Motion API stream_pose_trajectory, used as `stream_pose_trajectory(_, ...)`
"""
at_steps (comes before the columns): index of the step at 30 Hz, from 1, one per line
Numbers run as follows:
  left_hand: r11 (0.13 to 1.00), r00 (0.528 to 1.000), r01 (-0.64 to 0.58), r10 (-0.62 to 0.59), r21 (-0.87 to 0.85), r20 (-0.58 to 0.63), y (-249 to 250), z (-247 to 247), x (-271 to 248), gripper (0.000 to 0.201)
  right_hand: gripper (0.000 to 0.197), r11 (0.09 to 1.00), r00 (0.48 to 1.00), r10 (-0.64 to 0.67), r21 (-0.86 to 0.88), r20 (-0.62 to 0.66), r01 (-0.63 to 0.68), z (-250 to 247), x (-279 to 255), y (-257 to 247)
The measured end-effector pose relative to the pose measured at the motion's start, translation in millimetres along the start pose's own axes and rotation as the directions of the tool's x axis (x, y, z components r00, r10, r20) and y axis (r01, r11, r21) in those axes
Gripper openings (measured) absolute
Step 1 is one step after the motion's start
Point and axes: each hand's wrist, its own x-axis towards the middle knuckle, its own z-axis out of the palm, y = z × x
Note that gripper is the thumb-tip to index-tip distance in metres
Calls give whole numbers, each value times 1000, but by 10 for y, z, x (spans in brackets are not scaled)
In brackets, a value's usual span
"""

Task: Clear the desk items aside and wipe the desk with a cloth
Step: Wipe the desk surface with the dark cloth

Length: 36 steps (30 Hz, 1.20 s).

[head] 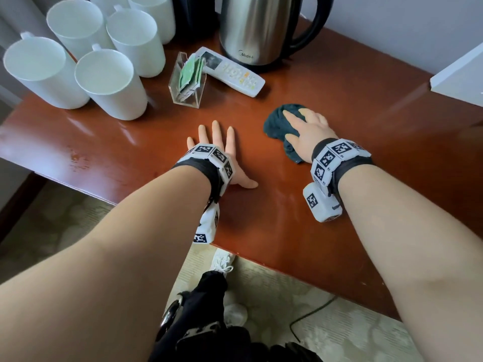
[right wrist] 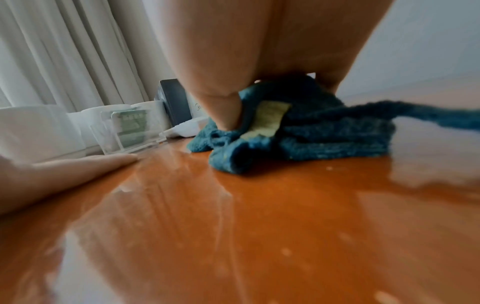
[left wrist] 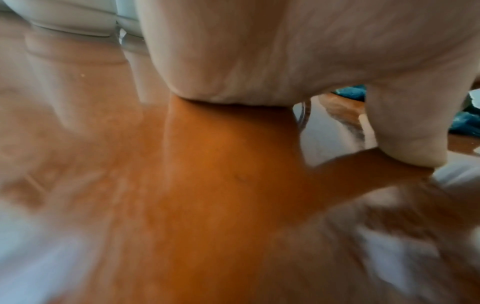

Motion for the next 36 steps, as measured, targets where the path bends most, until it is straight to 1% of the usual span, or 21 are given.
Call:
stream_pose_trajectory(3,1000,1000,8,-8,5,17,21,-25,-12,133,53,998,999,33,55,17,-34,16,-135,131)
stream_pose_trajectory(8,1000,999,19,-18,-7,26,26,-45,-37,132,53,988,994,110,111,19,-111,138,-525,312)
stream_pose_trajectory(12,1000,1000,11,-11,-10,-28,28,-12,-120,128,52,980,986,160,109,47,-164,270,-909,412)
stream_pose_trajectory(15,1000,996,-5,3,-23,-88,56,57,-227,116,52,976,982,179,114,58,-185,377,-1219,486)
stream_pose_trajectory(16,1000,993,-28,26,-13,-111,95,97,-282,108,53,975,981,184,116,61,-190,417,-1329,520)
stream_pose_trajectory(18,991,982,-108,119,82,-147,218,204,-427,94,53,971,978,200,123,64,-206,500,-1567,587)
stream_pose_trajectory(20,954,965,-197,229,228,-125,389,337,-579,83,52,966,974,219,127,61,-225,572,-1817,655)
stream_pose_trajectory(22,905,948,-264,307,333,-81,580,481,-723,76,51,960,968,244,127,56,-249,639,-2098,723)
stream_pose_trajectory(24,873,938,-301,344,383,-46,765,617,-841,75,52,952,962,267,136,59,-273,704,-2394,788)
stream_pose_trajectory(27,875,940,-311,341,371,-18,970,817,-963,83,52,942,954,288,152,86,-298,777,-2825,887)
stream_pose_trajectory(28,879,940,-312,341,360,-17,1013,877,-990,86,51,944,953,282,148,111,-296,788,-2949,921)
stream_pose_trajectory(30,880,936,-317,351,354,-36,1049,972,-1011,89,49,952,947,242,136,209,-274,756,-3140,995)
stream_pose_trajectory(32,877,931,-319,362,359,-57,1035,1003,-1011,90,48,951,936,200,174,289,-257,619,-3241,1039)
stream_pose_trajectory(33,875,929,-321,365,362,-58,1022,1005,-1011,90,48,943,943,189,218,274,-253,531,-3262,1044)
stream_pose_trajectory(34,874,929,-324,366,362,-52,1020,1000,-1013,91,48,923,955,192,291,225,-253,444,-3261,1047)
stream_pose_trajectory(36,876,934,-321,357,359,-36,1023,992,-1020,91,44,833,971,226,501,84,-237,301,-3193,1034)
